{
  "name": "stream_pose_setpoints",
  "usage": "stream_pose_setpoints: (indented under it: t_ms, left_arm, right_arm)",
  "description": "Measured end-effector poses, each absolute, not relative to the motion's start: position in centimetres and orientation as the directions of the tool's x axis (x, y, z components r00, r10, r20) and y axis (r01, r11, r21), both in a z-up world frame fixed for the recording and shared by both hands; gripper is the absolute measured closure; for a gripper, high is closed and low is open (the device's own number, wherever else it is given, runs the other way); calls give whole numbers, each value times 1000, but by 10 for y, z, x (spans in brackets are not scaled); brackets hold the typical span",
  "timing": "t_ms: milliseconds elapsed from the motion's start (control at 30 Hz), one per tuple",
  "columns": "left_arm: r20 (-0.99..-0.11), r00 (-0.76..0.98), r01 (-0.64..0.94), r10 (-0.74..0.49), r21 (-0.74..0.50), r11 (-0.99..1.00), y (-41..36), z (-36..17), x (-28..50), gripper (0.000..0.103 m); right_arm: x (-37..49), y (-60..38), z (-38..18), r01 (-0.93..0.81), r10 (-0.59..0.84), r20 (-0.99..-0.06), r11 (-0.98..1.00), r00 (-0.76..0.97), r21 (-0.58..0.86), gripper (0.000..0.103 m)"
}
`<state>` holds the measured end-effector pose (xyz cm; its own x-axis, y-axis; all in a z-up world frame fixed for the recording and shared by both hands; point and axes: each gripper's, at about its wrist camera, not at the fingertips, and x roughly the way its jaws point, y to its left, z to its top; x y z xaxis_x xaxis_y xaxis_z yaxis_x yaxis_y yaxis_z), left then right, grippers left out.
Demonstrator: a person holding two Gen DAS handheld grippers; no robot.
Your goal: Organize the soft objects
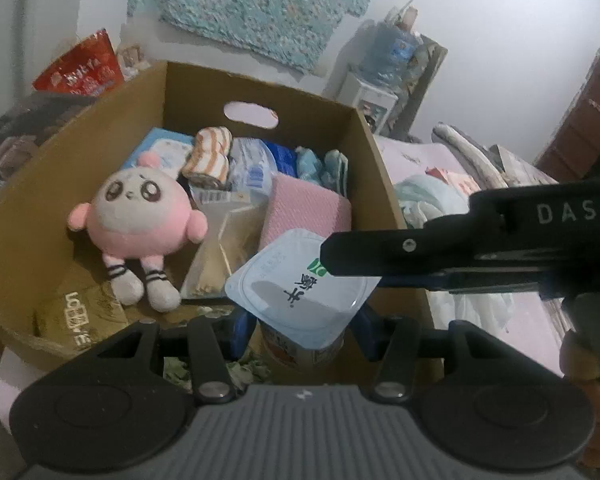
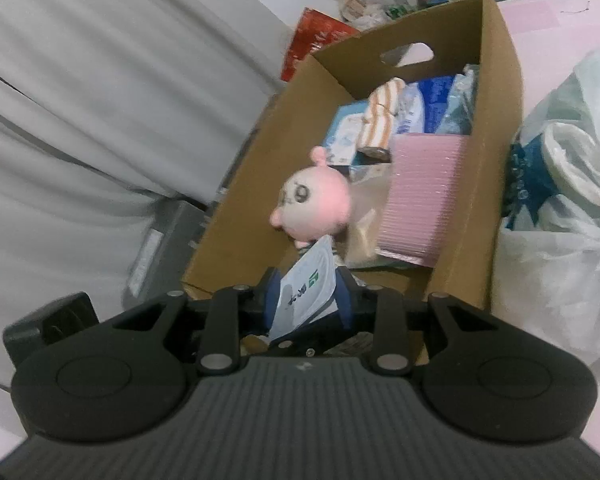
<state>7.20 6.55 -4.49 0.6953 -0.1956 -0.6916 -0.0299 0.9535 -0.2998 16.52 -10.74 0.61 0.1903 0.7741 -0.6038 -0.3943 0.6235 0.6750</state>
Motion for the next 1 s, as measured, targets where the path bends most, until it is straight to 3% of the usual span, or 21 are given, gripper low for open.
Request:
stream_pose_setpoints:
  t_ms: [100,133,167,467,733,833,1000]
  left_arm:
    - [-705,674,-8,-221,-307,952,63,-50,76,51]
    - [-712,665,-3,-226,-304,953,62,-52,78,49]
    - [-719,657,3,-226,-297,955,61,-53,79,43]
    - [-693,683,40,-228,-276,960,61,-49,72,32]
    - [-652,731,33,-203,-264,964,64,-35,57,27]
    - [-619,765,28,-177,-243,970,66,-24,43,15]
    - [-579,809,3,-101,-168,986,74,-5,16,1]
  right_arm:
    - [170,-103,7,-408,742,-642,656,193,635,66]
    - [172,-100,8,-421,727,-655,671,207,611,57]
    - [172,-99,10,-432,713,-663,684,227,588,55]
    - [175,-111,23,-440,725,-620,681,300,585,54]
    - [157,-133,27,-419,749,-559,663,357,621,47]
    - [143,-148,31,-406,747,-513,662,423,630,24]
    - [110,-165,35,-354,635,-516,762,575,542,14]
